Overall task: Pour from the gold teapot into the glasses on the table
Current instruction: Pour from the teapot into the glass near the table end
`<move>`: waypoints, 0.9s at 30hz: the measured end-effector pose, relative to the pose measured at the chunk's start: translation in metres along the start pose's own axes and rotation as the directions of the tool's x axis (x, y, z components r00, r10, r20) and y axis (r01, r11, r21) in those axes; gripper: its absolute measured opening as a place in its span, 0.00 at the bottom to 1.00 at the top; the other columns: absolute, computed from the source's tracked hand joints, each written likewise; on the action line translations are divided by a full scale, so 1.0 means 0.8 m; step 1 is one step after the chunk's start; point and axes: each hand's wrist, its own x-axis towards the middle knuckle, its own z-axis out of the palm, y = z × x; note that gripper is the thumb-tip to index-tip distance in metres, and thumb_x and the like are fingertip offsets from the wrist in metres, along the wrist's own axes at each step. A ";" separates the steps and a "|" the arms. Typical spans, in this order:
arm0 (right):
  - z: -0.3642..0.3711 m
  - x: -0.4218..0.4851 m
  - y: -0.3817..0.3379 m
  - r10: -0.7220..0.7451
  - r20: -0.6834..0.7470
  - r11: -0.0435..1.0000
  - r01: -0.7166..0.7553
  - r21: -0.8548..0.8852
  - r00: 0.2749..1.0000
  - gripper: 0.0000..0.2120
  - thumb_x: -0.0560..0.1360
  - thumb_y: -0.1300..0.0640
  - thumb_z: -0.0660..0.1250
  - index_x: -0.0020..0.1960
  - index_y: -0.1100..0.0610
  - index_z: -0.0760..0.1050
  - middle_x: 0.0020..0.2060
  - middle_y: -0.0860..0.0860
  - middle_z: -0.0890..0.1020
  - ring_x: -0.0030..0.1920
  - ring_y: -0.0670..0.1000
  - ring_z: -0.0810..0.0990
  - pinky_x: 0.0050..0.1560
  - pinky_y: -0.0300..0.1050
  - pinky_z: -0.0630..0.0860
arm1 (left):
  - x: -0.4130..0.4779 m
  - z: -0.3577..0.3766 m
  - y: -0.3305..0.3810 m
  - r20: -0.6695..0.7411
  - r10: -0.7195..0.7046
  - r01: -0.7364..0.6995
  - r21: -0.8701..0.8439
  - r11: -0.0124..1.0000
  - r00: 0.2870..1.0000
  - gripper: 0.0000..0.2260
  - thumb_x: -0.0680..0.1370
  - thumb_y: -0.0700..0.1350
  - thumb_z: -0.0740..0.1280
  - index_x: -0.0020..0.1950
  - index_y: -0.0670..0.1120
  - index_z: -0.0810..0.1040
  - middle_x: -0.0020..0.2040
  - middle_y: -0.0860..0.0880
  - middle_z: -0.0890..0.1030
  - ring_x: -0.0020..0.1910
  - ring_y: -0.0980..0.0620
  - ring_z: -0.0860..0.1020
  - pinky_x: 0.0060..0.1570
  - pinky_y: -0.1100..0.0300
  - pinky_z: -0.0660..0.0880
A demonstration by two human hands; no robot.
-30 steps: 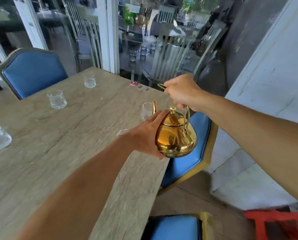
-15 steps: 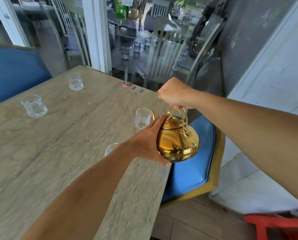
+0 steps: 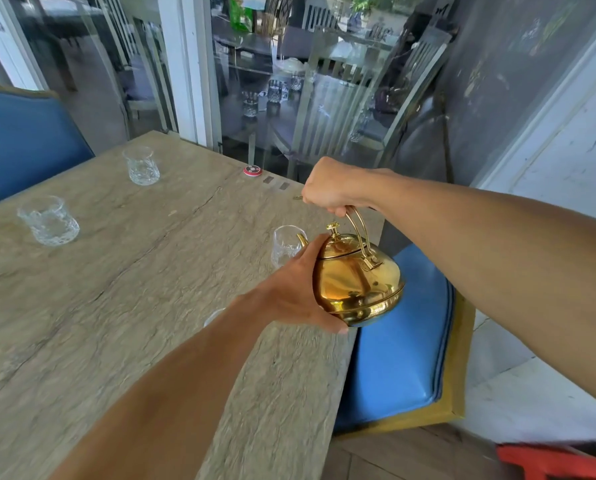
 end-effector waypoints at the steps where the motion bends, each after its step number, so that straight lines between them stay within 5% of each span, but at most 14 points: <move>1: 0.001 0.005 -0.002 0.005 0.003 1.000 -0.005 -0.016 1.000 0.15 0.73 0.55 0.61 0.46 0.65 0.82 0.26 0.56 0.77 0.30 0.55 0.76 0.39 0.52 0.78 | 0.003 0.000 -0.002 -0.005 -0.001 0.001 -0.013 1.000 1.000 0.65 0.57 0.57 0.86 0.82 0.62 0.45 0.75 0.58 0.67 0.73 0.53 0.68 0.73 0.49 0.69; 21: 0.003 0.047 -0.021 0.015 0.094 0.978 0.005 -0.211 0.995 0.14 0.78 0.55 0.63 0.50 0.65 0.81 0.33 0.56 0.78 0.32 0.52 0.73 0.37 0.47 0.72 | 0.025 0.003 -0.021 -0.025 -0.003 -0.002 -0.185 0.983 1.000 0.64 0.55 0.61 0.85 0.82 0.60 0.50 0.71 0.59 0.72 0.72 0.53 0.71 0.72 0.47 0.72; 27: 0.004 0.054 -0.029 0.028 0.126 0.972 0.002 -0.235 0.992 0.15 0.76 0.55 0.63 0.53 0.66 0.81 0.32 0.55 0.77 0.33 0.53 0.73 0.39 0.48 0.71 | 0.026 0.001 -0.020 -0.052 0.016 -0.027 -0.214 0.977 0.999 0.57 0.60 0.52 0.87 0.79 0.59 0.54 0.69 0.61 0.73 0.70 0.56 0.73 0.72 0.52 0.72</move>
